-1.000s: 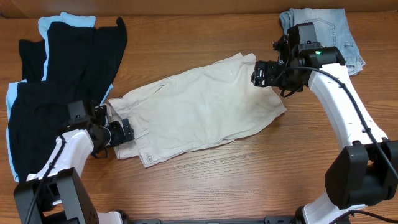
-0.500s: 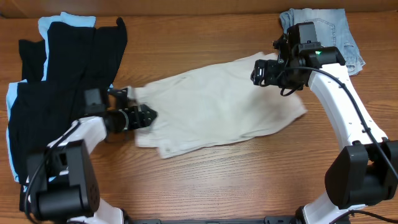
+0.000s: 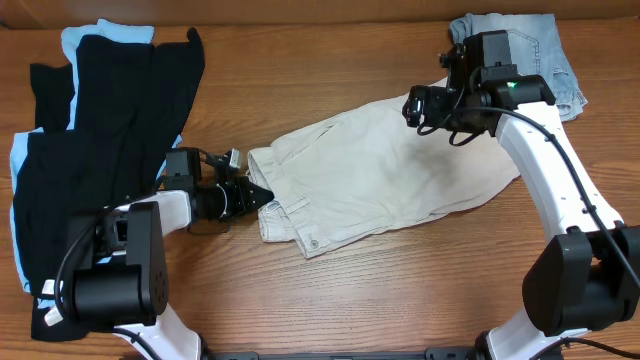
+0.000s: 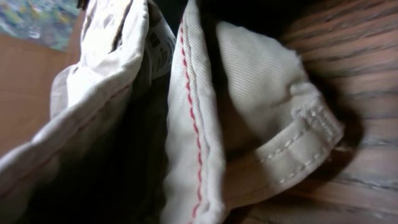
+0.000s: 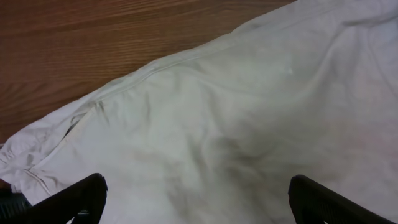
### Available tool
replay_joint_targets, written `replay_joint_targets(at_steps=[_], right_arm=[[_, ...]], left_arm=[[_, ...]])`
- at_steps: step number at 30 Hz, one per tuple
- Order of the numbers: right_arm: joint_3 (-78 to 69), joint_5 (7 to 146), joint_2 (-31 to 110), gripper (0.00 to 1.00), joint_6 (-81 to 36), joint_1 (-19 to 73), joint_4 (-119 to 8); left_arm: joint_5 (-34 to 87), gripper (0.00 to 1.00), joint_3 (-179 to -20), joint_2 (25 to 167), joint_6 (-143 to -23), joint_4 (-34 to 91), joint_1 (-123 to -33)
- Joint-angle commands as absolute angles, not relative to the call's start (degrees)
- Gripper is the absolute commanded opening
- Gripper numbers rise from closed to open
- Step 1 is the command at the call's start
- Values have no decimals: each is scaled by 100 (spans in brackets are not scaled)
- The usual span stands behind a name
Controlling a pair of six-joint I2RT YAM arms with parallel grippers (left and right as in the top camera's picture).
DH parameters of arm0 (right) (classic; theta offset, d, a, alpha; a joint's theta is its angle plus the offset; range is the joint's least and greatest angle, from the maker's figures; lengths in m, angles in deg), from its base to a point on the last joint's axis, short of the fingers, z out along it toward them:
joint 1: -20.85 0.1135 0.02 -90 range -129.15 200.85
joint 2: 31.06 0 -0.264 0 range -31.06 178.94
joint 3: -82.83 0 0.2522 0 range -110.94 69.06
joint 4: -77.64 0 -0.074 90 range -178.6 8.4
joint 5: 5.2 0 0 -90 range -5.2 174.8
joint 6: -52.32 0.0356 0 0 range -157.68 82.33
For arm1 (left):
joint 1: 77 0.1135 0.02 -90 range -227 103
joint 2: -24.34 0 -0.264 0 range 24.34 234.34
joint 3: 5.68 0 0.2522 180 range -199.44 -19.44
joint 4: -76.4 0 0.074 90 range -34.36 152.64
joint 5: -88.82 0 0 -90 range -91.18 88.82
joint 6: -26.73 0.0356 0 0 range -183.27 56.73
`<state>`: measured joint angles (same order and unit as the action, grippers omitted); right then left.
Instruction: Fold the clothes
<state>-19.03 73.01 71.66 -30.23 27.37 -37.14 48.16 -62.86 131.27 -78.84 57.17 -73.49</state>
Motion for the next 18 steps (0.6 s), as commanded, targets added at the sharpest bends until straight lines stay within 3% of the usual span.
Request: replay_joint_targets(at_steps=[1,8,18], right_arm=[[-1993,7270,7120,97,-3045,2759,-3699],[-1931,7270,7142,90,-3043,2759,-3605],[-1687,7244,7415,60,-3021,2759,-3780]], left_arm=[[5170,4,-6349,13326,-7991,5573,-7277],[5076,4,-7132,13099,-7036,3717,-6964],[3371,4,-9193,12716,-5624,207,-6792]])
